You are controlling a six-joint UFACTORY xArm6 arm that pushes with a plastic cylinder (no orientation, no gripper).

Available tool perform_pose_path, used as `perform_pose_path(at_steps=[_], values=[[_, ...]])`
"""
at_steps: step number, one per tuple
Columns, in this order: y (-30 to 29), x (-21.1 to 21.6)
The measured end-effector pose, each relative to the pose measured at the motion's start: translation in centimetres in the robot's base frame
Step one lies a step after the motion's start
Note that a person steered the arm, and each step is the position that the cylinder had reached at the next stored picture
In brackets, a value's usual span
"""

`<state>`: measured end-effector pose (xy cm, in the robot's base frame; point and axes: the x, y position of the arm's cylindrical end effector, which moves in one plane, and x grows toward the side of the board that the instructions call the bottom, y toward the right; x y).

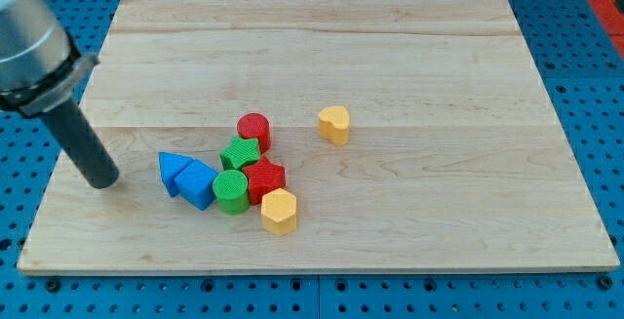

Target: Separate blue cube from blue triangle

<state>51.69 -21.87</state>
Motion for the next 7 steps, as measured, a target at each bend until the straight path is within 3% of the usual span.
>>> perform_pose_path(at_steps=[5, 7], values=[[5.2, -2.2], [6.5, -1.2]])
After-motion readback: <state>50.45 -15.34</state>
